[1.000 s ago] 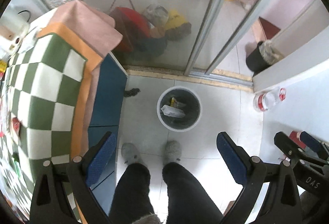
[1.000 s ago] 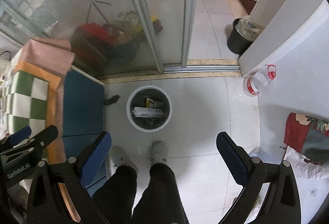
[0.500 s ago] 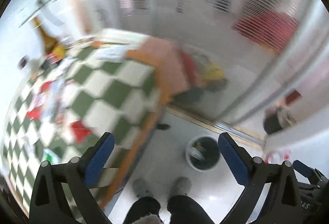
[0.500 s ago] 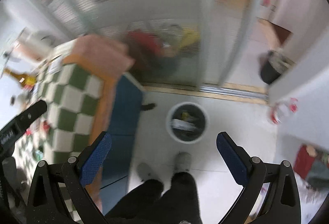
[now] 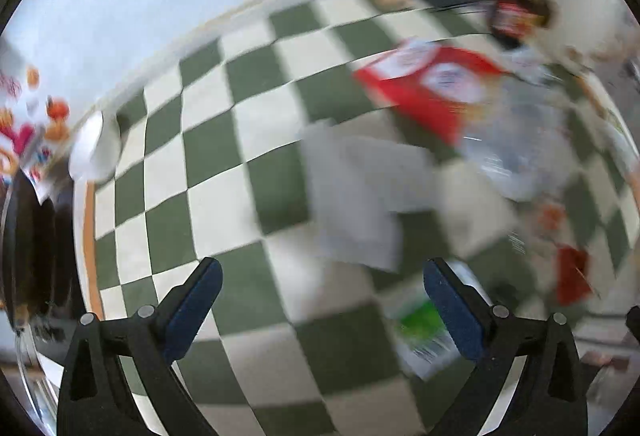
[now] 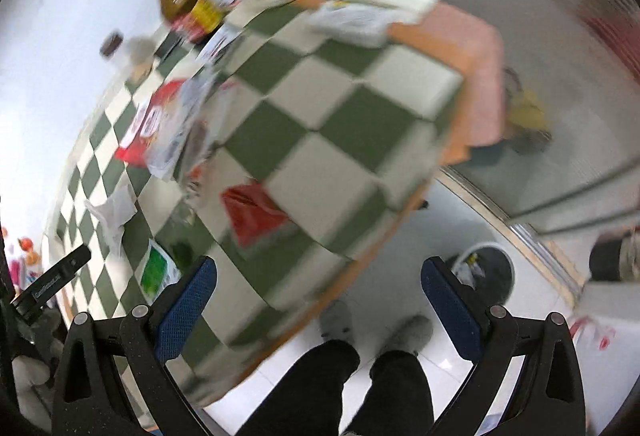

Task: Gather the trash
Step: 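Grasp the white tissue with the left tool while the right tool grasps the red wrapper, then carry tissue and red wrapper to the bin and open both tools over it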

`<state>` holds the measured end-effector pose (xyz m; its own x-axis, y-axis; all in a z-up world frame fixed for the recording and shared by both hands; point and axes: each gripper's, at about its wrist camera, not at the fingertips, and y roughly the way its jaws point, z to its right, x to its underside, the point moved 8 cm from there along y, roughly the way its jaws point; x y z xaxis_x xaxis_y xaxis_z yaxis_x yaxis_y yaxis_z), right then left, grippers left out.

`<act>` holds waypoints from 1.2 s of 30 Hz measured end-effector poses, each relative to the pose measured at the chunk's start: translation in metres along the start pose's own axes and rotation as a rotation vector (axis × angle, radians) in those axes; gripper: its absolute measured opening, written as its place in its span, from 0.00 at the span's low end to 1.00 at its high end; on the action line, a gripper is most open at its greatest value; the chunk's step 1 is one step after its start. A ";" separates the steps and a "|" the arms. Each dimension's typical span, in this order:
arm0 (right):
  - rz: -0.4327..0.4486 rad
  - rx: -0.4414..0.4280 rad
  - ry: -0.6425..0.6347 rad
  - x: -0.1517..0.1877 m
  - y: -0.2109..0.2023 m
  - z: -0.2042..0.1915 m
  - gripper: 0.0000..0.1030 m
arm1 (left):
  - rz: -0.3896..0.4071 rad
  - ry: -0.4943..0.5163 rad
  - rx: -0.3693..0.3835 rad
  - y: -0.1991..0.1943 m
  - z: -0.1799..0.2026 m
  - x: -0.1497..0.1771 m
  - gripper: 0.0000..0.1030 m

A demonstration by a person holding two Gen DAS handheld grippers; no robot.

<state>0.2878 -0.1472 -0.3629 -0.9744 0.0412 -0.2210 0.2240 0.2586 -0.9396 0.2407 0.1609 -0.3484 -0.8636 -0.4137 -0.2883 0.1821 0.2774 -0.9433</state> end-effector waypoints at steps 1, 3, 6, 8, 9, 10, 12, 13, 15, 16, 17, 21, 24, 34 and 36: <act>-0.037 0.038 -0.036 -0.012 0.030 -0.021 1.00 | -0.020 -0.016 0.016 0.012 -0.007 -0.005 0.99; -0.057 0.058 -0.042 -0.018 0.044 -0.028 0.99 | -0.051 -0.036 0.081 0.035 -0.011 -0.015 0.98; -0.109 0.098 -0.046 -0.025 0.079 -0.043 0.82 | -0.089 -0.048 0.192 0.060 0.001 -0.026 0.93; -0.130 0.114 -0.035 -0.023 0.094 -0.044 0.69 | -0.113 -0.041 0.249 0.075 0.013 -0.030 0.77; -0.129 0.128 -0.030 -0.022 0.097 -0.045 0.62 | -0.129 -0.032 0.259 0.079 0.019 -0.031 0.68; -0.105 0.136 -0.041 -0.023 0.096 -0.048 0.58 | -0.097 -0.010 0.237 0.079 0.021 -0.036 0.55; -0.090 0.174 -0.062 -0.021 0.096 -0.051 0.42 | -0.073 0.036 0.211 0.076 0.026 -0.039 0.18; -0.079 0.187 -0.065 -0.020 0.095 -0.051 0.38 | -0.076 0.040 0.225 0.075 0.028 -0.039 0.06; -0.067 0.183 -0.066 -0.017 0.093 -0.051 0.27 | -0.058 0.057 0.206 0.070 0.026 -0.037 0.06; -0.061 0.170 -0.062 -0.015 0.091 -0.050 0.26 | -0.039 0.070 0.185 0.066 0.024 -0.037 0.05; -0.056 0.160 -0.057 -0.014 0.090 -0.051 0.23 | -0.013 0.083 0.159 0.059 0.021 -0.036 0.05; -0.010 0.114 -0.028 -0.009 0.073 -0.043 0.18 | 0.086 0.136 0.066 0.020 0.018 -0.030 0.05; 0.033 0.079 -0.005 -0.010 0.055 -0.034 0.12 | 0.137 0.166 0.045 -0.010 0.028 -0.023 0.05; 0.184 0.008 0.204 -0.005 -0.020 0.084 0.00 | 0.210 0.378 0.140 -0.078 0.161 0.018 0.05; 0.201 0.008 0.230 0.000 -0.028 0.102 0.01 | 0.209 0.439 0.185 -0.090 0.201 0.041 0.05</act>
<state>0.2834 -0.2528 -0.3632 -0.8888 0.3089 -0.3386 0.4121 0.2152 -0.8854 0.2838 -0.0556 -0.3083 -0.9087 0.0479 -0.4147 0.4172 0.1408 -0.8978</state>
